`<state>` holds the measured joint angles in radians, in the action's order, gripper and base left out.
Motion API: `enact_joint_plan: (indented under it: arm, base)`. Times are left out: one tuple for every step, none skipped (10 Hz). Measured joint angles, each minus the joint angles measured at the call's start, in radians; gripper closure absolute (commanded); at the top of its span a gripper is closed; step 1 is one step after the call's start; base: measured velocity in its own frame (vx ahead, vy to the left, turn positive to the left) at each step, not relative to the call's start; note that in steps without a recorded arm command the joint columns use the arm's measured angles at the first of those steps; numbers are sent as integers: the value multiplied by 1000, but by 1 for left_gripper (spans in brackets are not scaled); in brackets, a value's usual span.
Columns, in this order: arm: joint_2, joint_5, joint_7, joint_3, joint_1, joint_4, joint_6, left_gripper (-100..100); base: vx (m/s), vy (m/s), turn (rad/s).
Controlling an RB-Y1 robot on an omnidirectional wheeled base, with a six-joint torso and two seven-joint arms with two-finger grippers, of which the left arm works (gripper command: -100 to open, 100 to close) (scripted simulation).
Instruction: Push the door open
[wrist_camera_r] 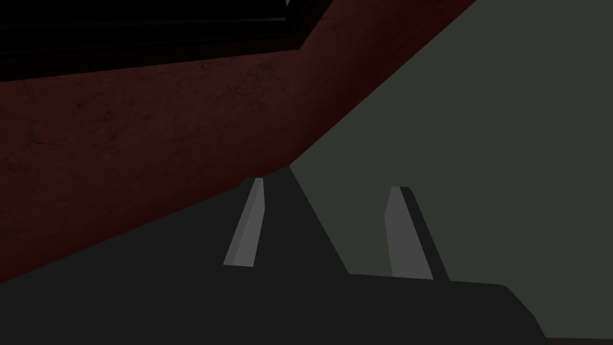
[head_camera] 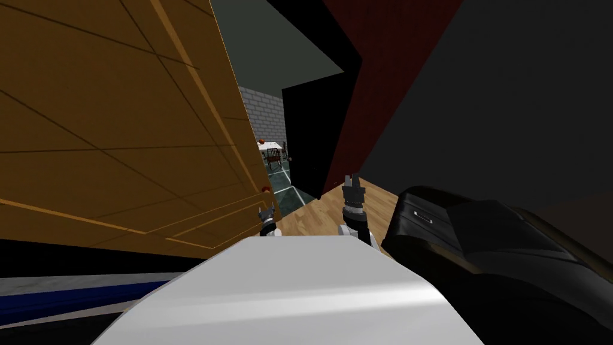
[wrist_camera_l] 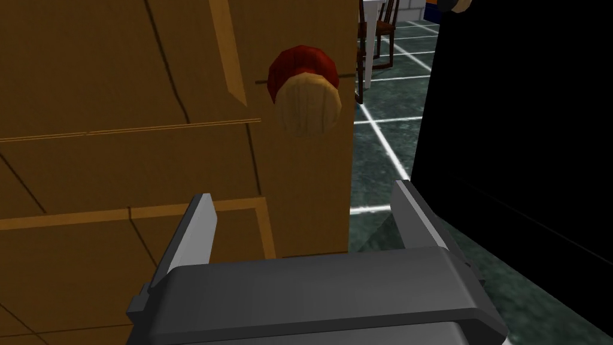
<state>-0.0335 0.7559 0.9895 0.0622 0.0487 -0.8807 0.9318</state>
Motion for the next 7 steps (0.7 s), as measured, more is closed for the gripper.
enact_joint_plan:
  arm:
    - [17,-1,6,0,-7,18,8,-100]
    - [33,1,6,-3,-10,20,8,-100]
    - [47,2,6,-4,-5,12,4,-100]
    - [55,4,6,-6,-2,8,1,-100]
    - [60,5,9,-8,-5,13,1,-100]
    - [60,7,12,-11,-6,16,0,-100]
    - [53,8,15,-11,-4,19,1,-100]
  base:
    - [169,86,-30]
    - [204,98,-26]
    - [200,107,-21]
    - [182,88,-24]
    - [195,73,-22]
    - [194,67,-6]
    - [180,70,-32]
